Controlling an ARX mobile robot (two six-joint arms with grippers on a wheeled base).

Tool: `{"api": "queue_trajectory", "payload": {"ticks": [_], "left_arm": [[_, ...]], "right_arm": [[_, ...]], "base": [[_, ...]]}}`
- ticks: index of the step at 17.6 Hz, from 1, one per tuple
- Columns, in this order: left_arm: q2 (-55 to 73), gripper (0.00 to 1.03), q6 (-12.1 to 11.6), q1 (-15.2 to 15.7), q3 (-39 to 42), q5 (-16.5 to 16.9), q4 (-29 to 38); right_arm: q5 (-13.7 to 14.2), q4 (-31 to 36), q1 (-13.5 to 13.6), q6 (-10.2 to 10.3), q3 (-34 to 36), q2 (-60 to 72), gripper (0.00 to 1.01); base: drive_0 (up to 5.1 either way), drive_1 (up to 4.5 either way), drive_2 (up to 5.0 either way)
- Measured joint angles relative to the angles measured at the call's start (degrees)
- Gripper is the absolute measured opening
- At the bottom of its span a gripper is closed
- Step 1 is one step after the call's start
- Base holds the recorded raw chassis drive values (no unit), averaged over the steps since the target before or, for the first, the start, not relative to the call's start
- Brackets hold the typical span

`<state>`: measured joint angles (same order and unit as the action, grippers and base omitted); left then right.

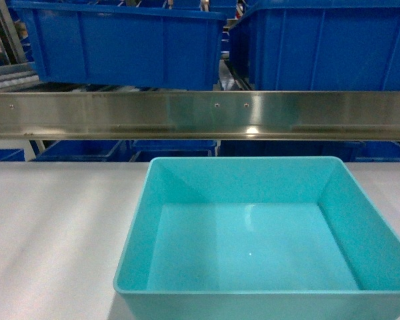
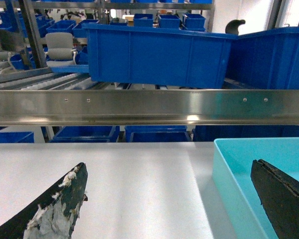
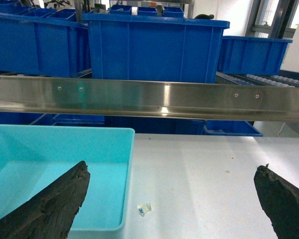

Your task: Organize blue bins on left shelf correctly

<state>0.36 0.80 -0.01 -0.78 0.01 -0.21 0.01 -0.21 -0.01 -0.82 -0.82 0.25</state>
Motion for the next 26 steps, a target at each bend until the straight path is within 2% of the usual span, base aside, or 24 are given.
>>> {"api": "queue_trajectory", "payload": {"ticks": [13, 14, 15, 16, 17, 18, 19, 20, 21, 22, 23, 26], "left_arm": [[0.0, 0.98, 0.0, 0.0, 0.0, 0.0, 0.0], [0.4, 0.98, 0.0, 0.0, 0.0, -0.2, 0.9], [5.6, 0.98, 0.3, 0.6, -0.2, -0.2, 8.0], [11.8, 0.98, 0.3, 2.7, -0.4, 2.6, 11.2], [17.2, 0.98, 0.5, 1.8, -0.5, 1.6, 14.3], [23.9, 0.98, 0.8, -3.2, -1.7, -1.1, 19.2], [30.2, 0.98, 1.0, -9.1, -3.7, -4.4, 24.7], [36.3, 0.98, 1.0, -14.0, -5.6, -7.1, 28.5], [41.1, 0.98, 1.4, -17.7, -7.0, -9.7, 27.5], [43.8, 0.98, 1.4, -20.0, -7.2, -12.8, 26.3], [44.2, 0.98, 1.4, -20.3, -7.1, -14.2, 25.3], [43.4, 0.98, 1.4, -20.2, -7.3, -14.9, 26.0]], "right_arm": [[0.0, 0.1, 0.0, 0.0, 0.0, 0.0, 0.98], [3.0, 4.3, 2.0, -0.2, -0.1, 2.6, 0.98], [6.9, 8.8, 5.3, -0.2, -1.3, 9.6, 0.98], [12.7, 10.4, 10.3, -0.6, -2.3, 15.0, 0.98], [15.7, 13.8, 14.4, -0.8, -2.5, 18.7, 0.98], [15.4, 17.7, 14.3, -0.9, -4.1, 24.2, 0.98], [15.2, 22.6, 12.8, -0.5, -6.1, 31.3, 0.98], [16.1, 26.3, 12.8, 0.0, -7.8, 38.1, 0.98], [17.6, 26.3, 14.0, 1.4, -9.5, 44.0, 0.98], [18.6, 25.7, 14.3, 2.4, -10.2, 48.0, 0.98], [19.0, 25.2, 14.3, 2.9, -10.2, 48.8, 0.98], [19.3, 25.6, 14.3, 3.4, -10.3, 48.3, 0.98]], "base": [[0.0, 0.0, 0.0], [0.0, 0.0, 0.0], [0.0, 0.0, 0.0], [0.0, 0.0, 0.0], [0.0, 0.0, 0.0], [0.0, 0.0, 0.0], [0.0, 0.0, 0.0], [0.0, 0.0, 0.0], [0.0, 0.0, 0.0], [0.0, 0.0, 0.0], [0.0, 0.0, 0.0], [0.0, 0.0, 0.0]]}}
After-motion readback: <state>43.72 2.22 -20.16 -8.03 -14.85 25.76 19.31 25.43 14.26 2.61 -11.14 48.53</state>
